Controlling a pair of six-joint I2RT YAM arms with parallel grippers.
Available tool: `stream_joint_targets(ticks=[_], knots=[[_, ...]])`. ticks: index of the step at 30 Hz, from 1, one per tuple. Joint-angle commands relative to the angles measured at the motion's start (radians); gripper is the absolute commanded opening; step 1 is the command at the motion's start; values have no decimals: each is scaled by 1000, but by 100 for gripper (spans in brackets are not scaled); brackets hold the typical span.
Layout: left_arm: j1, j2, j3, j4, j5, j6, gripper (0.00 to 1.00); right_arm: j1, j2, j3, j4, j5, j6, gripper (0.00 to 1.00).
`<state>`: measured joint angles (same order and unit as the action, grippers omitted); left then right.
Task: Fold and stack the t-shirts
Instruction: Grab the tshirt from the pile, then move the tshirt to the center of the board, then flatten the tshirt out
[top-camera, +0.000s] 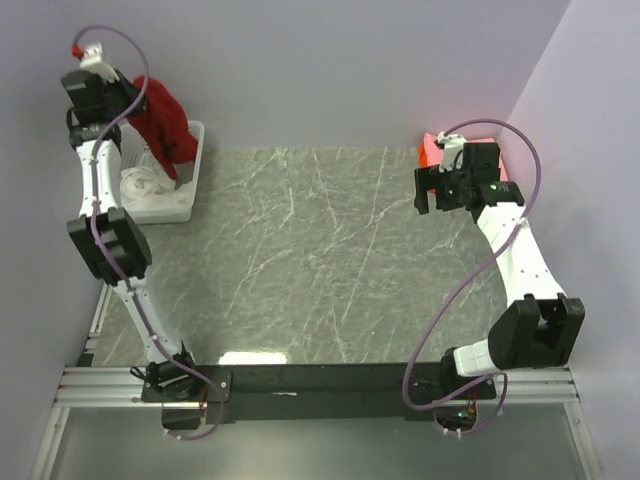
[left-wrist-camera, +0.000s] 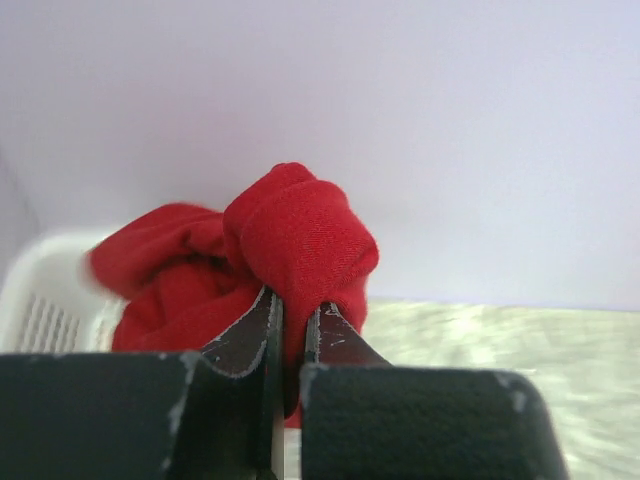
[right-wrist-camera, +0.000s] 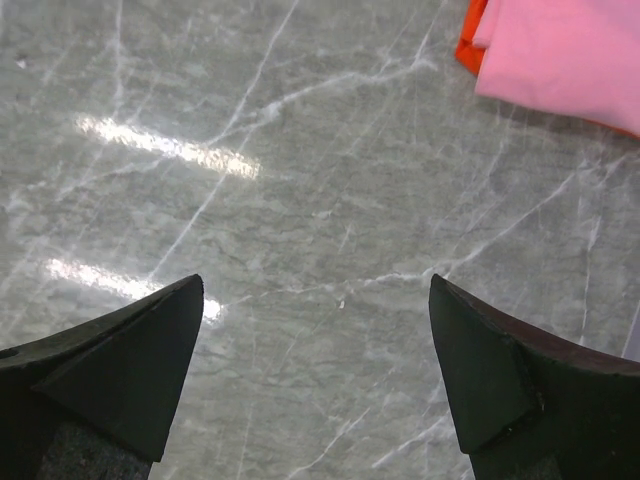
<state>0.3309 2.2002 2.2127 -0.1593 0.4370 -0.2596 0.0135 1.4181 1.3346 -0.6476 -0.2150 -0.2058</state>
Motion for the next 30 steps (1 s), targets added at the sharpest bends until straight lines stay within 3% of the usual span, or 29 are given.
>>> stream_joint_targets(ticks=[1,8,12,13,15,16,17,18,20,24,25,27,30], knots=[[-29,-218,-2,121,146,-75,0,3,-79,-2,51,-14,31,100],[-206,-399,-94,60,285,-129,0,2,-149,-23,115,-24,75,98],[-303,-488,-166,124,391,-187,0,2,-208,-64,181,-26,91,96],[-312,-520,-223,189,437,-260,0,2,-226,-78,190,-23,89,95],[-314,-557,-310,275,590,-332,14,2,-241,-86,198,-20,85,95],[-303,-595,-394,259,617,-336,28,3,-243,-77,189,-21,66,95],[-297,-615,-436,206,621,-308,49,2,-245,-69,145,-30,39,96],[-285,-634,-479,154,614,-267,99,2,-246,-65,123,-50,10,96],[-227,-677,-614,-77,597,-59,99,2,-254,-66,70,-76,-62,98],[-109,-723,-847,-310,554,248,99,0,-217,-66,-69,-136,-170,98],[-107,-721,-875,-372,536,430,100,0,-193,-69,-93,-141,-205,98],[-124,-726,-904,-513,549,555,100,0,-162,-74,-164,-147,-234,97],[-237,-746,-982,-583,510,675,99,2,-85,-74,-242,-158,-256,93]])
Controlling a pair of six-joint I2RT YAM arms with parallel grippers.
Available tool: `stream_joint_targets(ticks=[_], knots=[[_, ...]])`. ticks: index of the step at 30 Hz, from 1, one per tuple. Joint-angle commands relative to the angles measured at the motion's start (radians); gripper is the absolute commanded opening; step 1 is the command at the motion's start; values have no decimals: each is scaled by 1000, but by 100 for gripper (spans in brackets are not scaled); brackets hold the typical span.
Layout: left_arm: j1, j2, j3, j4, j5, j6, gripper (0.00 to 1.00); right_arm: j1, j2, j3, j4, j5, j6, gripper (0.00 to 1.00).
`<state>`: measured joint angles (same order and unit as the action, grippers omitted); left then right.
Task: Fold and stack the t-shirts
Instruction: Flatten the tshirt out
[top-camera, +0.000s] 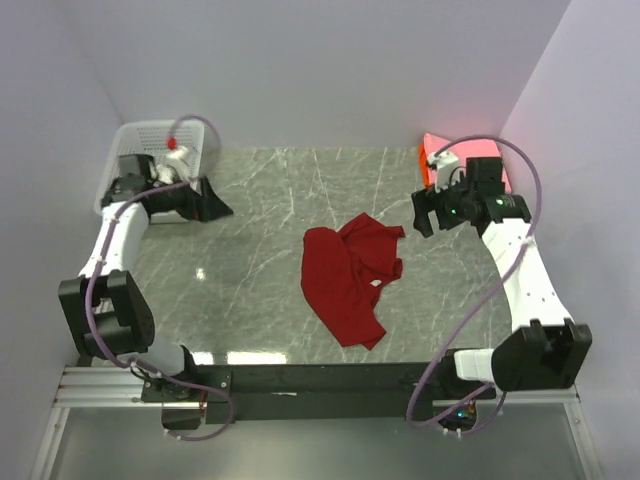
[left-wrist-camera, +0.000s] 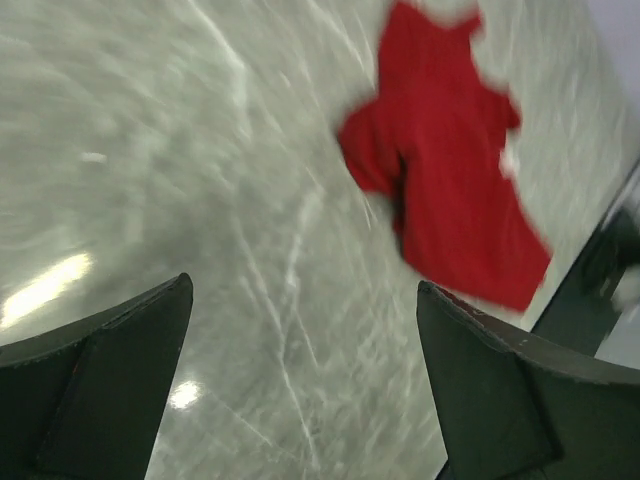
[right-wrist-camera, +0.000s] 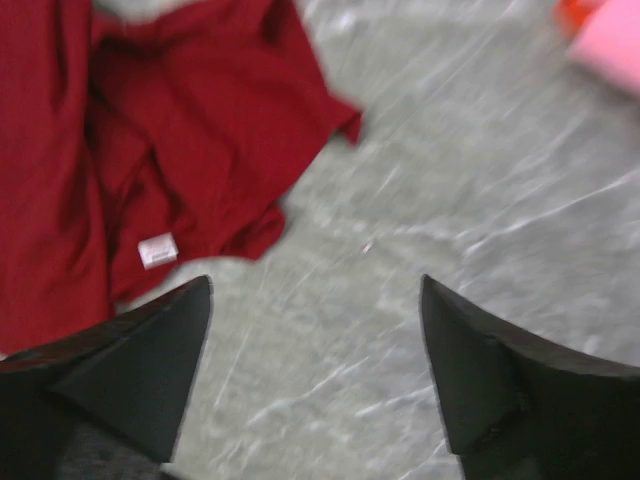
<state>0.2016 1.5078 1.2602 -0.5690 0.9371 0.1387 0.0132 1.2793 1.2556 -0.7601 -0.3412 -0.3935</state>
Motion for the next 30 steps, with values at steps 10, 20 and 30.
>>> stream_joint_targets(ticks=[10,20,30], knots=[[-543,-7,-257,211,-187,60,86,1,337,39,-134,-85,44,65],[-594,229,-131,288,-184,-131,87,7,506,56,-45,-206,166,66],[-593,354,-87,307,-189,-272,37,47,633,53,-15,-240,203,65]])
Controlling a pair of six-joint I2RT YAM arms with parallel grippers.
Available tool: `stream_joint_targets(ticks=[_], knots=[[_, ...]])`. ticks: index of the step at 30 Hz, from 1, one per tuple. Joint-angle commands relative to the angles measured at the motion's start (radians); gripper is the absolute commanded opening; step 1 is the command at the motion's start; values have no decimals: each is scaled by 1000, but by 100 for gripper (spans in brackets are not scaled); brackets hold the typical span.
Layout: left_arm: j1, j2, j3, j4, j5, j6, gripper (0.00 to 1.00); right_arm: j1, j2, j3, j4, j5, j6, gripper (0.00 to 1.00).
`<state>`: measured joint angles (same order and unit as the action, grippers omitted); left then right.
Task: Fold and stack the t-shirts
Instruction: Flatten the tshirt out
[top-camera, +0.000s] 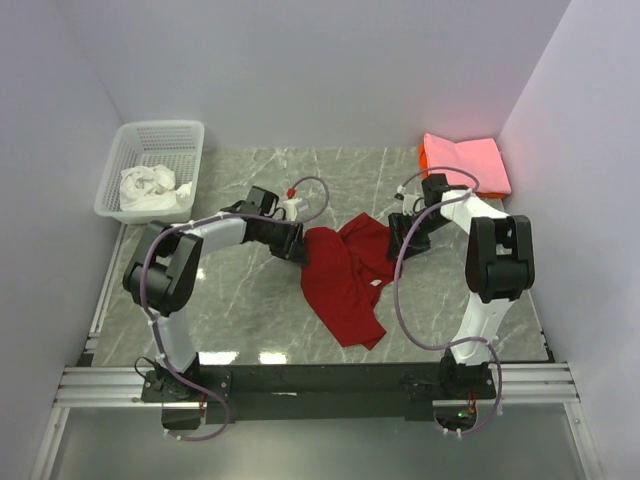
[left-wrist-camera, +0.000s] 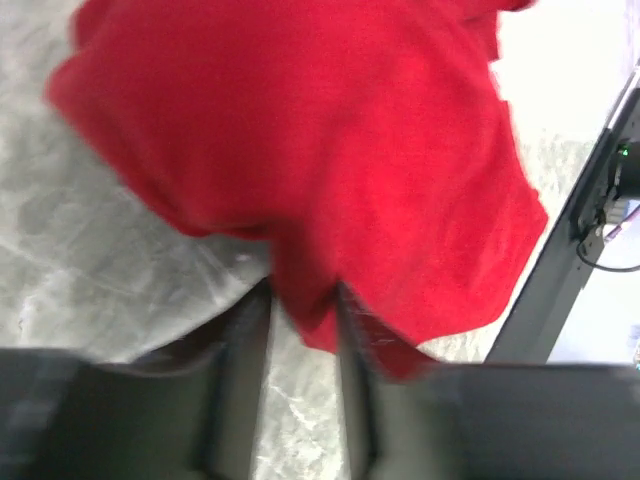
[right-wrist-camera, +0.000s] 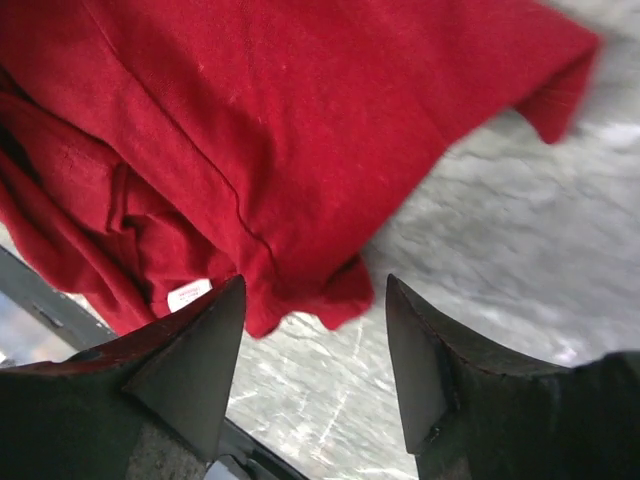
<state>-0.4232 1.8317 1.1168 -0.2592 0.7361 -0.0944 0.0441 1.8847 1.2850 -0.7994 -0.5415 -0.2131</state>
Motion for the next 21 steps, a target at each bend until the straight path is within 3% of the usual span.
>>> stream_joint_targets(ticks=[1,2,5,6,9,14,16,17,20,21], knots=[[44,32,64,-15,25,-42,32,17,37,23,20,-46,24,64],[57,32,72,-26,37,-42,22,16,45,23,19,-49,26,62],[119,26,106,-107,68,-2,5,17,53,13,26,-49,27,43],[138,20,107,-123,66,22,1,17,45,7,26,-57,27,29],[230,15,118,-190,51,83,0,17,19,-7,9,-101,20,0],[357,57,204,-250,-9,151,1,66,-59,-93,-4,-257,-9,0],[350,49,248,-290,8,191,12,88,-94,-144,-14,-305,-29,0],[345,38,252,-296,53,191,33,94,-110,-156,-26,-349,-40,0],[307,-35,200,-246,118,139,67,89,-199,-159,-11,-373,-42,0],[295,-76,163,-223,131,102,72,76,-261,-148,5,-370,-22,0]])
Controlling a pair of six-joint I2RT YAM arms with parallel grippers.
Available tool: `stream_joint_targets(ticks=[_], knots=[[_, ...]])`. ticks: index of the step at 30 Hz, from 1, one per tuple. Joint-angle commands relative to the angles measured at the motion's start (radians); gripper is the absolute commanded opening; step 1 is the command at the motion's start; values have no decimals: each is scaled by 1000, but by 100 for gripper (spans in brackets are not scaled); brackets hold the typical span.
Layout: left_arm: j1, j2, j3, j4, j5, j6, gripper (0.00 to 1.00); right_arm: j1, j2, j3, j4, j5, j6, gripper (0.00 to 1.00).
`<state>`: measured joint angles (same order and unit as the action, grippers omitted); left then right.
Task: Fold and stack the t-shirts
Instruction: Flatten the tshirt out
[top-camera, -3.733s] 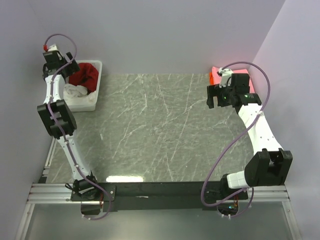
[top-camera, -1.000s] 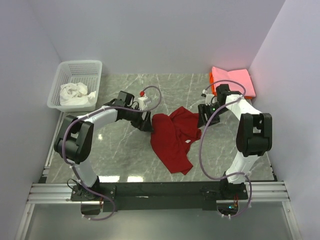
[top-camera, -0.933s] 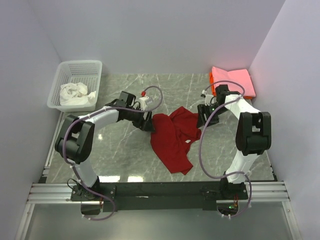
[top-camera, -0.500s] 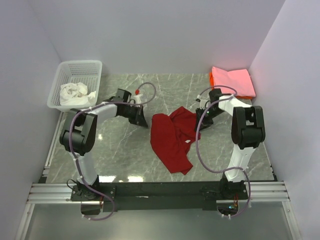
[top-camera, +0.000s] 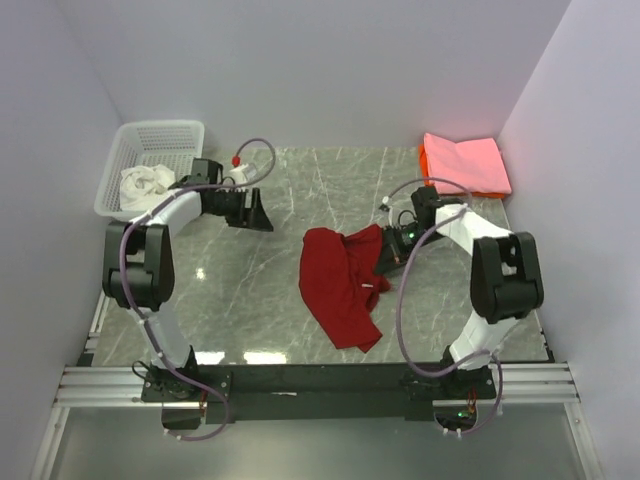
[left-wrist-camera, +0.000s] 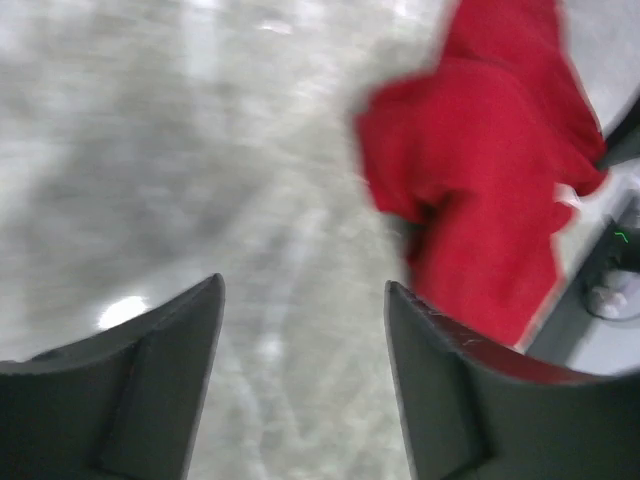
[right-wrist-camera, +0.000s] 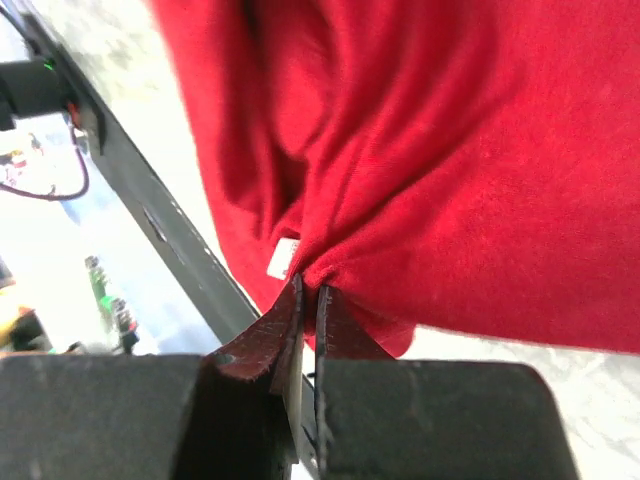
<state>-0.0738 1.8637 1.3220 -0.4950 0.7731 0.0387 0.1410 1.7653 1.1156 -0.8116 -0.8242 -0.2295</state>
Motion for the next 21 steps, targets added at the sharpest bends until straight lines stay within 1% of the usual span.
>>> stream_joint_targets(ticks=[1,2,3,4,5,6,7,8,9,10,11,12,13,14,15,16,17,18,19,21], knots=[[-70,-129,-59,73,109,-90,78,-29,-171,36,41,-89,8,0],[-78,-149,-75,107,124,-129,83,-38,-199,55,49,-96,22,0],[-83,-188,-104,152,152,-219,84,-41,-243,105,49,-122,42,0],[-90,-214,-119,195,163,-265,85,-35,-260,131,49,-142,51,0],[-90,-240,-135,296,166,-313,86,-20,-273,154,75,-154,74,0],[-89,-289,-161,341,154,-410,88,-3,-295,186,97,-159,126,0],[-74,-311,-170,373,147,-457,90,53,-305,197,121,-158,154,0],[-60,-325,-176,442,150,-503,91,92,-308,207,176,-153,176,0],[-29,-340,-175,458,164,-575,91,132,-306,222,211,-104,217,0],[-11,-343,-161,449,160,-588,91,182,-300,224,254,-83,251,0],[8,-345,-143,425,149,-591,90,269,-293,222,366,-61,284,0],[29,-348,-120,402,144,-614,90,329,-255,228,414,-21,338,0],[82,-351,-116,404,153,-637,90,380,-222,246,448,46,347,0],[124,-354,-113,403,155,-654,89,488,-183,319,466,65,341,0],[156,-363,-107,385,149,-674,88,540,-99,366,456,86,317,0],[214,-368,-101,374,152,-672,88,583,-57,415,439,111,302,0],[236,-373,-93,349,150,-659,88,653,-17,464,404,134,286,0],[255,-374,-63,311,143,-590,89,672,40,555,387,123,271,0],[284,-373,-46,218,134,-550,89,680,57,590,373,116,271,0],[307,-356,-21,143,126,-455,89,658,50,619,350,108,260,25]])
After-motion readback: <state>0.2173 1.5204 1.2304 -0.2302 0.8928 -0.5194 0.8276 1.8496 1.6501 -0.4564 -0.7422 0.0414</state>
